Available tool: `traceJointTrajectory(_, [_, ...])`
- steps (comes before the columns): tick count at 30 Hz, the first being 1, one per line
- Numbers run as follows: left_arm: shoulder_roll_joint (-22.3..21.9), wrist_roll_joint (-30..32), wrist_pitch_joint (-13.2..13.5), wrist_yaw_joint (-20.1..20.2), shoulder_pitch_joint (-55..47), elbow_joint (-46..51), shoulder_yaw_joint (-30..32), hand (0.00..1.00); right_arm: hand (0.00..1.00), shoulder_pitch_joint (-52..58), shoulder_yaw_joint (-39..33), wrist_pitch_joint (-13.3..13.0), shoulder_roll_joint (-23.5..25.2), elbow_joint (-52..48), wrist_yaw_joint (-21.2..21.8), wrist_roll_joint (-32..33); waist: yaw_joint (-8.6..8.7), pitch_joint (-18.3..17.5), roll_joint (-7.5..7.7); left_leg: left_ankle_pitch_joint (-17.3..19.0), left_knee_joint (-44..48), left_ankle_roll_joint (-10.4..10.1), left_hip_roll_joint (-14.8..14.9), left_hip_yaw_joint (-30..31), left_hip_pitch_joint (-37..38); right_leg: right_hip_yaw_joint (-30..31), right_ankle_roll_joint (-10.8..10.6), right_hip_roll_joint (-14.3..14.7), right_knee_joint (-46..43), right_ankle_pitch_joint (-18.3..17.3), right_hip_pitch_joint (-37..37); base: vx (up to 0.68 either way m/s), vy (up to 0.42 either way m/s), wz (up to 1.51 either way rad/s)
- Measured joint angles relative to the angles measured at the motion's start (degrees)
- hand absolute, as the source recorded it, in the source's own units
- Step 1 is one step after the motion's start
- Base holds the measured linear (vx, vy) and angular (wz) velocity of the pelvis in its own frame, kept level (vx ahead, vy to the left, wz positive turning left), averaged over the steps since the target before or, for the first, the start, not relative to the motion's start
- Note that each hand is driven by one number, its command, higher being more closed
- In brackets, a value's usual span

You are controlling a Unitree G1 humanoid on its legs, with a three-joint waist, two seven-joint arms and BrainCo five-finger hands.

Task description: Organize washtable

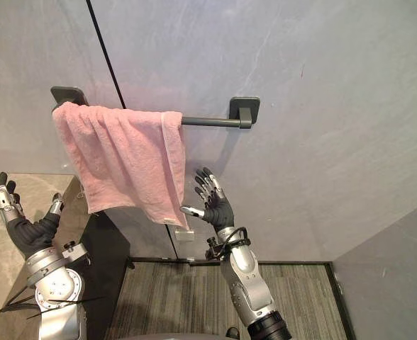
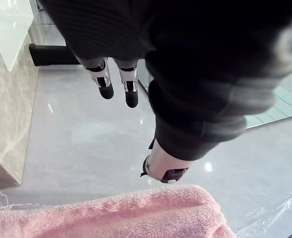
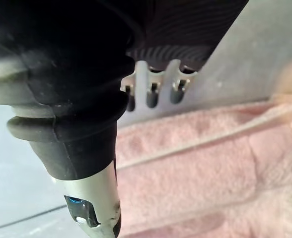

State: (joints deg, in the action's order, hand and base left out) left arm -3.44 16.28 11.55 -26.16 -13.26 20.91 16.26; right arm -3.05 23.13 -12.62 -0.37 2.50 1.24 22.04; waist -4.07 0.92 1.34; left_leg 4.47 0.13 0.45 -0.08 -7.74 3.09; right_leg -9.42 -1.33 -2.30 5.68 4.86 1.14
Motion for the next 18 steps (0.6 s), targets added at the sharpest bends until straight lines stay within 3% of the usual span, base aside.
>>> traceJointTrajectory(10, [3.06, -4.12, -3.61, 2.55, 9.95, -0.75, -1.80, 0.00, 0.00, -9.71, 0.76, 1.73, 1.53, 1.18, -3.51, -0.15, -0.39, -0.08, 0.10, -0.19, 2.18, -0.08, 0.05, 1.57, -6.74, -2.98, 0.01, -0.37, -0.05, -0.02, -4.66, 0.00, -0.002, 0.13])
traceJointTrajectory(12, [4.67, -7.98, -4.04, 3.55, 15.63, -2.84, -3.46, 0.00, 0.00, -12.39, -0.16, 1.86, 2.62, 1.18, -4.94, -0.15, -1.61, -0.05, 0.10, -0.21, 3.03, -0.13, 0.34, 1.52, -9.38, -3.15, 0.49, -0.34, -1.58, -0.39, -7.52, -0.02, -0.001, 0.04])
traceJointTrajectory(16, [7.24, -12.37, -4.97, 3.79, 23.05, -6.54, -6.56, 0.00, 0.00, -15.73, -0.29, 1.92, 3.43, 1.19, -6.39, 0.01, -2.36, 0.64, 0.07, -0.22, 4.04, -0.19, 0.58, 1.63, -11.60, -3.75, 0.93, -0.44, -3.56, -1.10, -10.06, -0.01, 0.001, 0.01])
traceJointTrajectory(17, [7.51, -13.21, -5.01, 3.86, 24.04, -6.97, -7.01, 1.00, 0.00, -16.13, -0.33, 1.91, 3.50, 1.19, -6.56, 0.09, -2.47, 0.64, 0.07, -0.22, 4.12, -0.19, 0.64, 1.62, -11.93, -3.87, 1.03, -0.45, -4.00, -1.25, -10.53, -0.03, -0.002, 0.00])
traceJointTrajectory(18, [8.22, -14.36, -5.04, 4.22, 26.11, -7.55, -7.93, 1.00, 0.00, -17.04, -0.48, 1.92, 3.67, 1.19, -6.74, 0.16, -2.67, 0.73, 0.08, -0.22, 4.35, -0.20, 0.74, 1.65, -12.74, -4.03, 1.13, -0.48, -4.62, -1.41, -11.52, -0.04, -0.003, 0.01])
